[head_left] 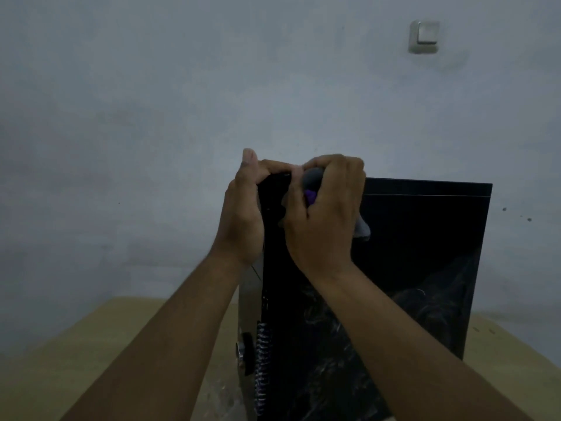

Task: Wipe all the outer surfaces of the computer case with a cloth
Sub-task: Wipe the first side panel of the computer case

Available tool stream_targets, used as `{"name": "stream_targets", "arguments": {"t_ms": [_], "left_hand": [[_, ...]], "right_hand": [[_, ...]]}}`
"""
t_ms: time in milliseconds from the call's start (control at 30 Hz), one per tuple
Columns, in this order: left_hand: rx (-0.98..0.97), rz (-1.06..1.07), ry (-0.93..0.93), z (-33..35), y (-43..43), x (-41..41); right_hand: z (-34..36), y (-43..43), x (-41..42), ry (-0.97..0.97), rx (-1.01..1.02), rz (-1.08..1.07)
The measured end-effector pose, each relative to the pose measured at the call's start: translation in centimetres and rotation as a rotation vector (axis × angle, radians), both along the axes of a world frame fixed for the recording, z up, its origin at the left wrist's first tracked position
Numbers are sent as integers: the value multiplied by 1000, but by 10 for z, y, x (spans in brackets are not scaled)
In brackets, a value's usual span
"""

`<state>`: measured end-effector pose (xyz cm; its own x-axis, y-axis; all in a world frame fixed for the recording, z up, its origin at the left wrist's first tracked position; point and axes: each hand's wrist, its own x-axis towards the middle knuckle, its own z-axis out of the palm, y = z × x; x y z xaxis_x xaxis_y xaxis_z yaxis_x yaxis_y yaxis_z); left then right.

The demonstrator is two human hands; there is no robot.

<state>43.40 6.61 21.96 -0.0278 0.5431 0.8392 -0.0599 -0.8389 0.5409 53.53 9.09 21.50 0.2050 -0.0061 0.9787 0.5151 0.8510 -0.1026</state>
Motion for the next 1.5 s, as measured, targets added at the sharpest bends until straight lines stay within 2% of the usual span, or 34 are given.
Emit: {"name": "stream_targets", "arguments": {"t_ms": [33, 100, 233, 367, 500, 567, 633, 833, 900, 1067, 1200, 1367, 1500], "left_hand": [[9, -9, 5, 0, 0, -1], [7, -8, 12, 0, 2, -3], [-54, 16, -3, 0, 4, -6], [-47, 72, -34, 0, 4, -2], [-60, 149, -10, 0, -1, -1], [-74, 149, -8, 0, -2, -1], [-78, 130, -28, 0, 1, 0], [-14, 4, -111, -6, 10, 5], [6, -50, -115, -6, 12, 4], [-42, -93, -103, -8, 17, -5], [-64, -172, -69, -6, 12, -10], [-50, -83, -29, -2, 8, -16], [-60, -42, 2, 0, 6, -16]], "right_hand": [[3, -2, -7, 53, -21, -6], [-1, -2, -13, -3, 22, -42], [-32, 8, 1, -319, 188, -69], [-61, 15, 18, -546, 222, -118], [-53, 21, 47, -831, 313, -185], [-42, 24, 56, -889, 336, -217], [-28, 25, 56, -745, 281, -173], [6, 8, 4, -8, -1, -32], [5, 5, -9, 46, 10, -42], [-33, 12, -7, -344, 166, -76], [-52, 18, 1, -532, 223, -131], [-72, 23, 20, -838, 328, -173], [-52, 23, 39, -1154, 448, -233]]}}
